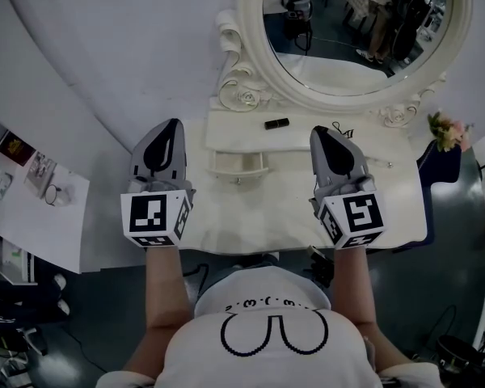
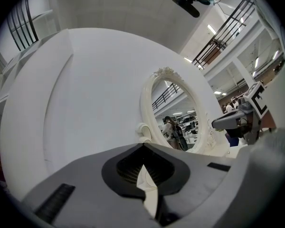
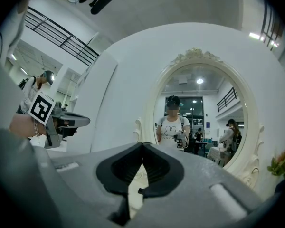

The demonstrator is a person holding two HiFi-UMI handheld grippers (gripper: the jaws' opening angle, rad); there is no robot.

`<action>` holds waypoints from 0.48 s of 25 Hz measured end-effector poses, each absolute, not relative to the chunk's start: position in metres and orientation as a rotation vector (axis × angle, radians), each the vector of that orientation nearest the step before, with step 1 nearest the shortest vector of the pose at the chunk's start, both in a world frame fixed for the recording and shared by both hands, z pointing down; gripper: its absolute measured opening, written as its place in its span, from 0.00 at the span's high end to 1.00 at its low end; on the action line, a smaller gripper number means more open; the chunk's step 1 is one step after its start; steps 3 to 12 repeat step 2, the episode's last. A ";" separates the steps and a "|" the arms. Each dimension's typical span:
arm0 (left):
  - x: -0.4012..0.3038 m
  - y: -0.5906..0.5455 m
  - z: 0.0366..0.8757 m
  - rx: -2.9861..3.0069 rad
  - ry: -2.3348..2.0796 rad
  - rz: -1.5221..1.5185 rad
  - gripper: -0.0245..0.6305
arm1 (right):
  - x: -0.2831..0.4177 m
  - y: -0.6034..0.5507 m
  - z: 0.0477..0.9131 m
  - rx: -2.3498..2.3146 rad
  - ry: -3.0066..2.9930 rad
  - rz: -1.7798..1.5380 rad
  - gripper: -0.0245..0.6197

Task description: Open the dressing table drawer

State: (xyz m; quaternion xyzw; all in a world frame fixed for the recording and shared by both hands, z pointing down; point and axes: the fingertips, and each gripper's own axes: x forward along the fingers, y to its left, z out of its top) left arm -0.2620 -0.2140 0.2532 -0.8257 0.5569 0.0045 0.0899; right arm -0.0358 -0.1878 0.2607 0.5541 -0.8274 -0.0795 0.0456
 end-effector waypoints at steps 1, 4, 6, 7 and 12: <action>-0.262 -0.214 0.254 -2.456 1.656 0.015 0.96 | -0.036 -0.188 0.261 1.692 -2.527 -0.243 0.96; -0.262 -0.214 0.254 -2.456 1.655 0.016 0.96 | -0.036 -0.187 0.261 1.693 -2.527 -0.242 0.96; -0.262 -0.214 0.254 -2.456 1.655 0.016 0.96 | -0.036 -0.187 0.261 1.693 -2.527 -0.242 0.96; -0.262 -0.214 0.254 -2.456 1.655 0.016 0.96 | -0.036 -0.187 0.261 1.693 -2.527 -0.242 0.96; -0.262 -0.214 0.254 -2.456 1.655 0.016 0.96 | -0.036 -0.187 0.261 1.693 -2.527 -0.242 0.96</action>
